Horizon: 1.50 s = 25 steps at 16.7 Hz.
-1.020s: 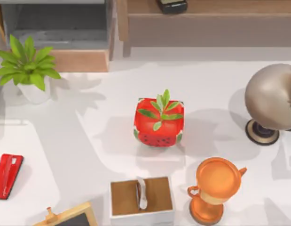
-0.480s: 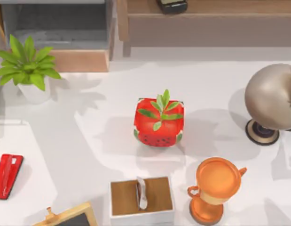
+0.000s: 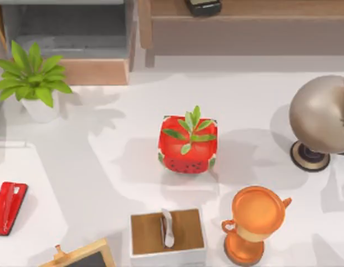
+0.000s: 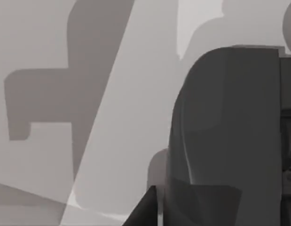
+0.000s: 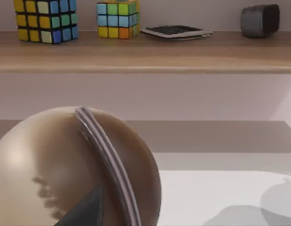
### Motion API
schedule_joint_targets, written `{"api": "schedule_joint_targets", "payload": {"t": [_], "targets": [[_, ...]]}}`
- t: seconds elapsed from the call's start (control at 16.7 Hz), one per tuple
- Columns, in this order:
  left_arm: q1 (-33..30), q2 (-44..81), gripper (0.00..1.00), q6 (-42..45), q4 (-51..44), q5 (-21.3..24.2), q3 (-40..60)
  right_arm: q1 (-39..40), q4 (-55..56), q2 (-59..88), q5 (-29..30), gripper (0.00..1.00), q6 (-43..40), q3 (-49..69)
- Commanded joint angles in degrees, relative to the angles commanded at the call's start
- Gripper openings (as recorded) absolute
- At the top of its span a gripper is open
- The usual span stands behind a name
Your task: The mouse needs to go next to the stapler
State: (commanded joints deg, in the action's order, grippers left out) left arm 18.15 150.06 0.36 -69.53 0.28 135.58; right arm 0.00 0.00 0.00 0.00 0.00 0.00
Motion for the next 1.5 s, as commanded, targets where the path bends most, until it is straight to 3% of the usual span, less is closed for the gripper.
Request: {"api": "schedule_joint_targets", "payload": {"t": [0.36, 0.42, 1.02, 1.26, 1.5], "targets": [[0.0, 0.0, 0.02, 0.0, 0.0, 0.0, 0.0, 0.0, 0.0, 0.0, 0.0, 1.0, 0.0, 0.0], [0.0, 0.0, 0.0, 0.0, 0.0, 0.0, 0.0, 0.0, 0.0, 0.0, 0.0, 1.0, 0.0, 0.0], [0.17, -0.73, 0.0, -0.08, 0.02, -0.05, 0.22, 0.0, 0.0, 0.0, 0.0, 1.0, 0.0, 0.0], [0.42, -7.25, 0.0, -2.02, 0.9, -0.45, -1.62, 0.0, 0.0, 0.0, 0.0, 1.0, 0.0, 0.0], [-3.22, -17.99, 0.0, -4.98, 3.38, -0.83, -8.49, 0.0, 0.0, 0.0, 0.0, 1.0, 0.0, 0.0]]}}
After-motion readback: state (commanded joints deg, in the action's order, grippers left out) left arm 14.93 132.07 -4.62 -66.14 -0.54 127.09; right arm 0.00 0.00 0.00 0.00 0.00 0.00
